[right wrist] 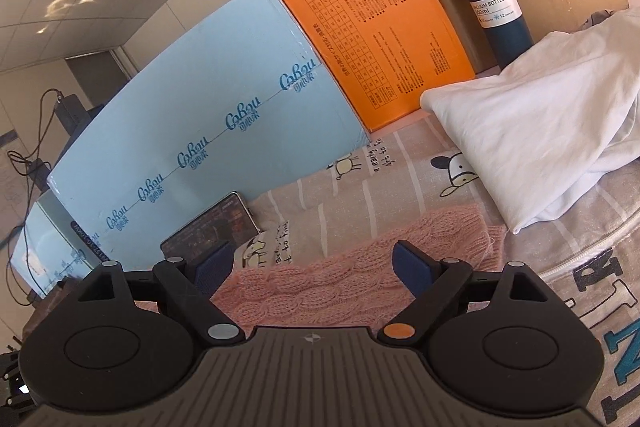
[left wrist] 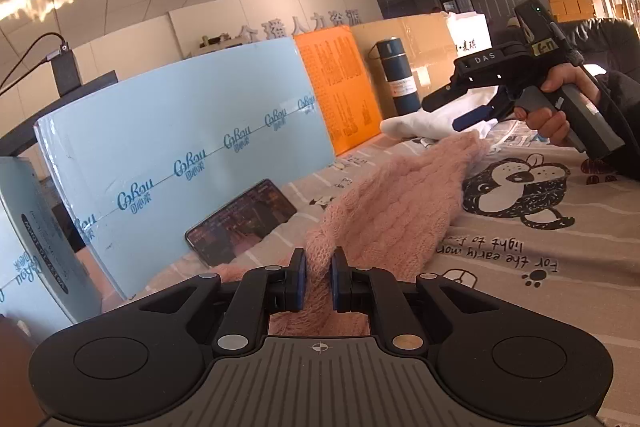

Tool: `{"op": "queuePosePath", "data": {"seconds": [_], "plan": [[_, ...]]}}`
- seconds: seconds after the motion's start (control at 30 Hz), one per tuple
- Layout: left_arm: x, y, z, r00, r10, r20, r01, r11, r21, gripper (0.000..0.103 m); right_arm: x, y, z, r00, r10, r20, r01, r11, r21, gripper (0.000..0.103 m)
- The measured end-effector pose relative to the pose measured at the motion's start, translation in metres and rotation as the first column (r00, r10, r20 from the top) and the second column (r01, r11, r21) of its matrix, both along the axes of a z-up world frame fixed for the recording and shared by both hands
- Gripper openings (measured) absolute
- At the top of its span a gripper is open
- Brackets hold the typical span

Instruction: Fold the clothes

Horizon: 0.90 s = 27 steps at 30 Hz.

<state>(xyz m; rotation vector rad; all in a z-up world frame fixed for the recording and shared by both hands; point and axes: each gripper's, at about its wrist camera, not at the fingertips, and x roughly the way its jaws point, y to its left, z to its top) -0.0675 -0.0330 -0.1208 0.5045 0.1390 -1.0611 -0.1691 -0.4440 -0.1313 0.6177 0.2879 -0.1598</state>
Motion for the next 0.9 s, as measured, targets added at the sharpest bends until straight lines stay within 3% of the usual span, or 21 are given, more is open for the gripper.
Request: {"op": "queuePosePath", "data": {"seconds": [0.07, 0.13, 0.27, 0.37, 0.43, 0.53, 0.67, 0.77, 0.83, 0.9], "plan": [[-0.014, 0.005, -0.001, 1.0, -0.002, 0.008, 0.002, 1.0, -0.022, 0.011, -0.006, 0.015, 0.008, 0.992, 0.102, 0.076, -0.097, 0.992, -0.075, 0.087], [-0.022, 0.01, -0.002, 1.0, 0.006, 0.004, -0.006, 0.999, -0.044, 0.011, -0.009, 0.039, 0.013, 0.96, 0.261, 0.1, -0.235, 0.947, -0.22, 0.09], [-0.04, 0.017, -0.006, 1.0, -0.004, 0.003, 0.004, 0.998, -0.061, 0.011, -0.014, 0.096, 0.008, 0.856, 0.516, 0.033, -0.435, 0.754, -0.492, 0.096], [-0.059, 0.026, -0.008, 1.0, -0.012, -0.009, 0.012, 0.997, -0.082, 0.011, -0.014, 0.131, -0.005, 0.806, 0.587, -0.077, -0.499, 0.603, -0.623, 0.096], [-0.071, 0.031, -0.011, 1.0, -0.019, -0.014, 0.018, 0.998, -0.067, 0.01, -0.012, 0.149, -0.014, 0.787, 0.598, -0.154, -0.527, 0.522, -0.67, 0.096], [-0.082, 0.038, -0.017, 0.999, -0.018, -0.037, 0.017, 0.999, -0.032, 0.01, -0.015, 0.157, -0.015, 0.792, 0.59, -0.159, -0.506, 0.487, -0.712, 0.095], [-0.086, 0.045, -0.025, 0.998, 0.022, -0.056, -0.021, 1.0, 0.015, 0.012, -0.023, 0.161, -0.013, 0.758, 0.633, -0.159, -0.518, 0.434, -0.737, 0.085], [-0.076, 0.046, -0.016, 0.997, 0.071, -0.018, -0.071, 0.997, -0.01, 0.023, -0.024, 0.165, -0.018, 0.749, 0.634, -0.191, -0.528, 0.397, -0.751, 0.085], [-0.068, 0.045, -0.01, 0.993, 0.111, 0.028, -0.111, 0.994, -0.017, 0.056, -0.026, 0.169, -0.024, 0.755, 0.627, -0.195, -0.527, 0.402, -0.748, 0.085], [-0.052, 0.045, -0.004, 0.984, 0.175, 0.041, -0.174, 0.984, -0.025, 0.071, -0.025, 0.167, -0.024, 0.759, 0.623, -0.189, -0.525, 0.414, -0.744, 0.086]]}}
